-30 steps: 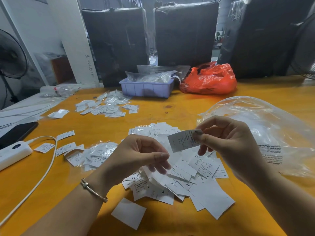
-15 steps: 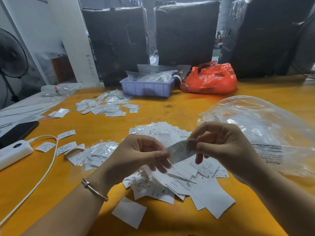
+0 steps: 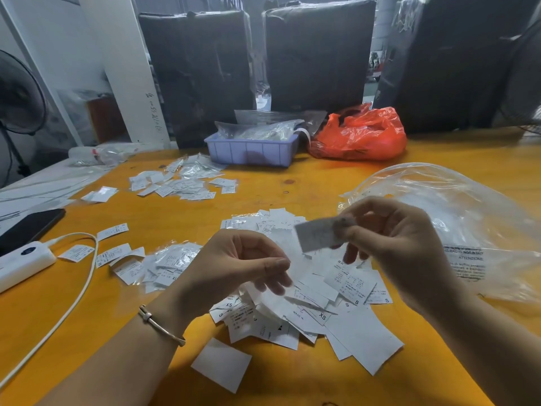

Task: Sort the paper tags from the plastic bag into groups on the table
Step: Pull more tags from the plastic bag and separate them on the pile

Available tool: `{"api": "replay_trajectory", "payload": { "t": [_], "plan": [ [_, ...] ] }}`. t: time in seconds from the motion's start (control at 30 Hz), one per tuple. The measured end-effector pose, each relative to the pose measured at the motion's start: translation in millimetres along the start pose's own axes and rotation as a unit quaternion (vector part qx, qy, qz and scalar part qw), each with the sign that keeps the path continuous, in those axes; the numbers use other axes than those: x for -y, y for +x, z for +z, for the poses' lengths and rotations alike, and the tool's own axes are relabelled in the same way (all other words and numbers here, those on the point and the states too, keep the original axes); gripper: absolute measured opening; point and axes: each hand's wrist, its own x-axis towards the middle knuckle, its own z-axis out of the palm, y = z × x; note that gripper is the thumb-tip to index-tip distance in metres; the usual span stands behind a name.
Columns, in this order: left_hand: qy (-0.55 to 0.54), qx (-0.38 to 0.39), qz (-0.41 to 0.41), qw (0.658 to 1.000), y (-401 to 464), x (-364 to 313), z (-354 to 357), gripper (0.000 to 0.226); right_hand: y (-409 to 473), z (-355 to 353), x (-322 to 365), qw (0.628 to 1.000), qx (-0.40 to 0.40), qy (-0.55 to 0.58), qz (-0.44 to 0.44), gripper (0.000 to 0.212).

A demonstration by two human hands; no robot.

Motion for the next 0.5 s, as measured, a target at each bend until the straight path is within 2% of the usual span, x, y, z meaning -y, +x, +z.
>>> {"api": "replay_trajectory", "payload": {
  "t": [0.07,0.13,0.33,0.5],
  "plan": [
    [0.000,-0.003,-0.001,1.000,0.1,-0.3,-0.2,0.015,2.0,-5.0,3.4,0.998,-0.046,0.030,-0.013,0.005],
    [0.001,-0.001,-0.002,1.000,0.3,0.1,-0.3,0.014,1.8,-6.7,6.3,0.997,-0.055,0.039,-0.021,0.005],
    [0.008,0.002,0.003,1.000,0.2,0.5,-1.5,0.003,-3.2,1.9,7.0,0.999,0.008,0.029,-0.037,0.014],
    [0.001,0.000,0.001,1.000,-0.4,-0.1,-0.8,0.003,-3.2,1.5,5.7,0.999,0.015,0.030,-0.037,0.006]
  ]
}}
